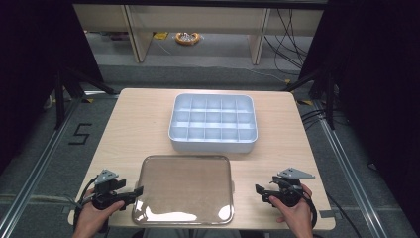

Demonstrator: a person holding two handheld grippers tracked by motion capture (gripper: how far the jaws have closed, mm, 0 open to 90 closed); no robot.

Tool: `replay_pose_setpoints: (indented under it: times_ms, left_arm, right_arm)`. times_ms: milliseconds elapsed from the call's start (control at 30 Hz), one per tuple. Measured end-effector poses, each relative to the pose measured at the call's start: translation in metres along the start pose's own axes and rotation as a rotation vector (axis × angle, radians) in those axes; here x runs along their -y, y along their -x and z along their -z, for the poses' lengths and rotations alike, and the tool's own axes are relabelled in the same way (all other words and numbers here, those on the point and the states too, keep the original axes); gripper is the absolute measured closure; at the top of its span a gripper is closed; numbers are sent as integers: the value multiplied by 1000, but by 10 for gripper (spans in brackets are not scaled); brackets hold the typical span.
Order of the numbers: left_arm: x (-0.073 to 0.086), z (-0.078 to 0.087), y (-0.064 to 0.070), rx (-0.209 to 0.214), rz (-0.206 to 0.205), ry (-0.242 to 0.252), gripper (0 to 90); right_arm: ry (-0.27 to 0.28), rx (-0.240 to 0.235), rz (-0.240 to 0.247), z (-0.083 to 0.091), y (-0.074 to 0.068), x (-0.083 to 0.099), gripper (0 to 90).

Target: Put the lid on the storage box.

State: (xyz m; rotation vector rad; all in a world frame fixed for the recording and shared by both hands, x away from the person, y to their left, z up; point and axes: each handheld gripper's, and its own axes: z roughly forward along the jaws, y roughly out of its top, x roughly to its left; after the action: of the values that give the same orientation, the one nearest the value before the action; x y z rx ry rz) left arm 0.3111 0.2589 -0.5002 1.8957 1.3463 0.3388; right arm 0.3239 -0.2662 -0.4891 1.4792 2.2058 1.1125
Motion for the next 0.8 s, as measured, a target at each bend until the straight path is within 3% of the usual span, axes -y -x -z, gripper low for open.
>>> replay_pose_setpoints:
  times_ms: [67, 133, 400, 467, 533, 567, 600, 667, 700, 733, 767, 800]
  left_arm:
    - [0, 0, 0, -1, 4, 0, 216]
    - [0, 0, 0, -1, 4, 0, 216]
    - [1, -2, 1, -2, 30, 9, 217]
    - [1, -2, 1, 4, 30, 9, 216]
    - [1, 0, -1, 12, 13, -9, 216]
    - [1, -1, -2, 19, 20, -9, 215]
    - [1, -1, -2, 27, 31, -5, 213]
    - [1, -3, -1, 28, 48, 9, 208]
    - [1, -3, -1, 28, 48, 9, 206]
    - [1, -1, -2, 34, 17, -8, 206]
    - [1, -1, -2, 39, 20, -10, 202]
    - [1, -1, -2, 42, 23, -8, 202]
  right_arm:
    - [0, -11, -8, 1, -1, 0, 224]
    - [3, -19, 22, -1, 0, 0, 220]
    - [-13, -47, -4, -1, -5, 1, 213]
    - [-6, -47, -26, -3, -8, 1, 213]
    - [-12, -79, -3, -4, -8, 1, 202]
    - [-23, -86, -43, -3, -12, 1, 200]
    - [-17, -101, -15, -5, -10, 1, 197]
    - [-27, -105, -10, -6, -13, 1, 193]
    - [-27, -105, -10, -6, -13, 1, 193]
    - [-25, -114, -2, -7, -14, 1, 193]
    - [-37, -133, -25, -7, -19, 1, 183]
    - [-36, -133, 7, -8, -17, 0, 179]
